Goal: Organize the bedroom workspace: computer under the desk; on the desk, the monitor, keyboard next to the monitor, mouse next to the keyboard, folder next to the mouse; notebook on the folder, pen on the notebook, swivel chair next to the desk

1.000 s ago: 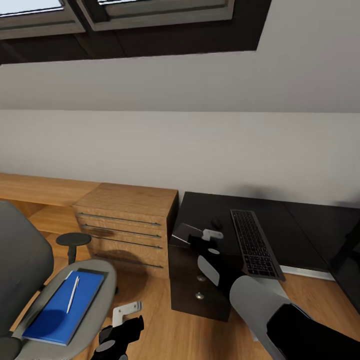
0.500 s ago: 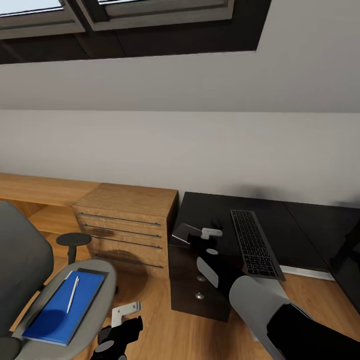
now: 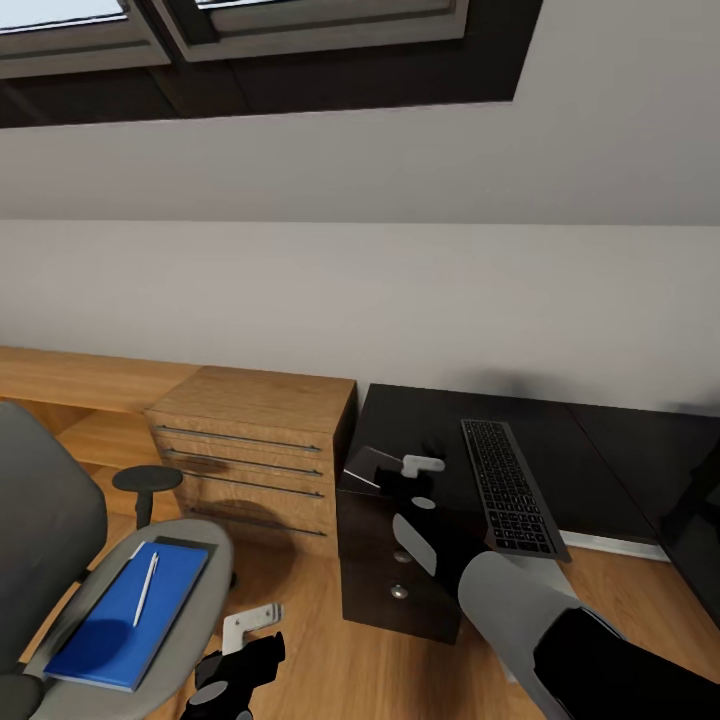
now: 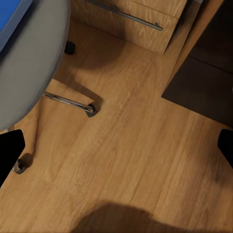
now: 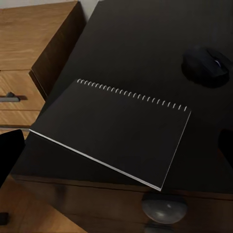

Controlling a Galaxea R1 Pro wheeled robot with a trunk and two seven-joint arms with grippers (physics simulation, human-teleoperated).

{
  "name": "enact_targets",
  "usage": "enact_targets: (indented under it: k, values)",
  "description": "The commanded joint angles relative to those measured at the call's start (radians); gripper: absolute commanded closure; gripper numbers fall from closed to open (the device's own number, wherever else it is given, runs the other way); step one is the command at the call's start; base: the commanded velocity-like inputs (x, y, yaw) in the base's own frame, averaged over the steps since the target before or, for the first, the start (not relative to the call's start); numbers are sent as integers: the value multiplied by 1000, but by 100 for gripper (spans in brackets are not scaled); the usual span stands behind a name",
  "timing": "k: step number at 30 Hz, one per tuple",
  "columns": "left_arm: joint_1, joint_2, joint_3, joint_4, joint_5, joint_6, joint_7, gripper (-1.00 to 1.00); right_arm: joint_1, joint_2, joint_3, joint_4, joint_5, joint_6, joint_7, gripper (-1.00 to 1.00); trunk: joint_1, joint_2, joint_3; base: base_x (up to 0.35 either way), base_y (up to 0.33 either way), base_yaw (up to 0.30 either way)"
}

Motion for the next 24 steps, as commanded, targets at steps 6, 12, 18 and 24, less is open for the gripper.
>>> enact_targets:
  k: [6,12,18,24]
  values:
    - [0,0,-1,-2,10,1,9,-100,-1,0,8,1,-10,-7,-5,-100,0,-1,-1,0,0,0]
    - [0,2,0,-2,10,1,9,-100,-1,0,8,1,-9,-7,-6,-100,0,-1,-1,0,0,0]
    - [0,1,-2,-2,10,1,9,-100,-1,0,7,1,-9,-7,-5,-100,0,-1,-1,1,0,0]
    - [0,2,-2,-2,9,1,8,-100,-1,0,6,1,-9,-7,-5,-100,0,-1,-1,101,0,0]
